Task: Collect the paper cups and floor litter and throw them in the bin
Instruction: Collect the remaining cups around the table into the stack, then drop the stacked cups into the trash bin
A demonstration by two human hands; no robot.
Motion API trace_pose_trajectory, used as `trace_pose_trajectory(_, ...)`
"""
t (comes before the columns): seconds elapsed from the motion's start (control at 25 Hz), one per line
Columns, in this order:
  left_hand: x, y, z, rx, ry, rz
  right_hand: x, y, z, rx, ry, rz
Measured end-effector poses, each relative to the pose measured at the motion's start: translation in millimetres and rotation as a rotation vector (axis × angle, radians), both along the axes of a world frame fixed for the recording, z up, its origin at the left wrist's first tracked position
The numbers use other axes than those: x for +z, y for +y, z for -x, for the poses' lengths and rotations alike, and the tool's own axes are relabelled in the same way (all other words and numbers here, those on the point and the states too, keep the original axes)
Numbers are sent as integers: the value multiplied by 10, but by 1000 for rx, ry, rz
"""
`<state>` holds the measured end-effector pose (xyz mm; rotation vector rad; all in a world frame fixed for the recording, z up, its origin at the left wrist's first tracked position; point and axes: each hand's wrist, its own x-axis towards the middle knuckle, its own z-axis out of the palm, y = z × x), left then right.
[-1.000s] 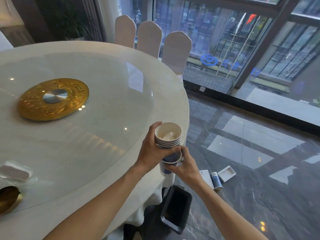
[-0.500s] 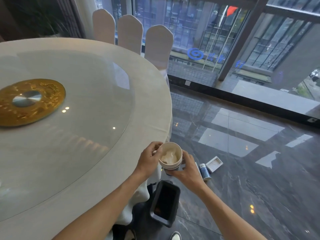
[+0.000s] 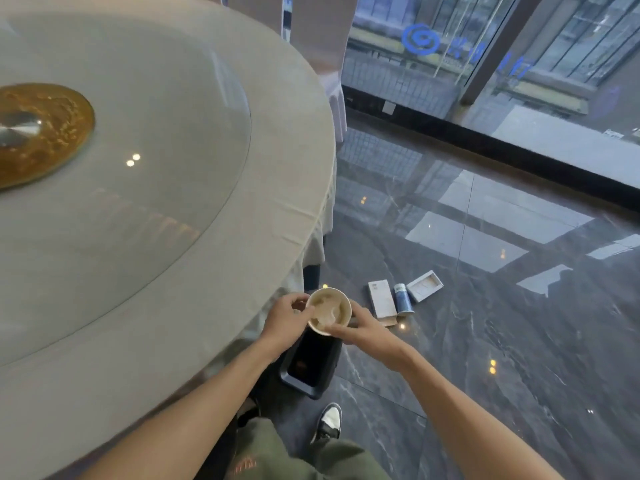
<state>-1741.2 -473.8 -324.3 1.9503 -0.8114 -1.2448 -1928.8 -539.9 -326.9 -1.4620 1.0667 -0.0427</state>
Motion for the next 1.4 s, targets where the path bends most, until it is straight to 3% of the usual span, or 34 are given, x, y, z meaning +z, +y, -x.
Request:
trace_pose_trajectory(0.28, -871, 152, 98, 4, 112, -181, -849, 91, 53, -70, 201, -143)
trace_pose_trajectory(0.6, -2316, 214, 237, 35, 114, -372, -2189, 130, -64, -154, 430, -91)
trace_pose_trajectory(0.84, -3510, 396, 377, 197, 139, -515, -3468, 156, -79, 64, 494, -66)
trace_pose_trajectory(1.16, -4297, 603, 503, 197, 167, -651, -4354, 353, -88, 293, 629, -95)
trace_pose_trajectory(1.4, -4365, 479, 418, 134, 154, -677, -4595, 286, -195, 302, 595, -167)
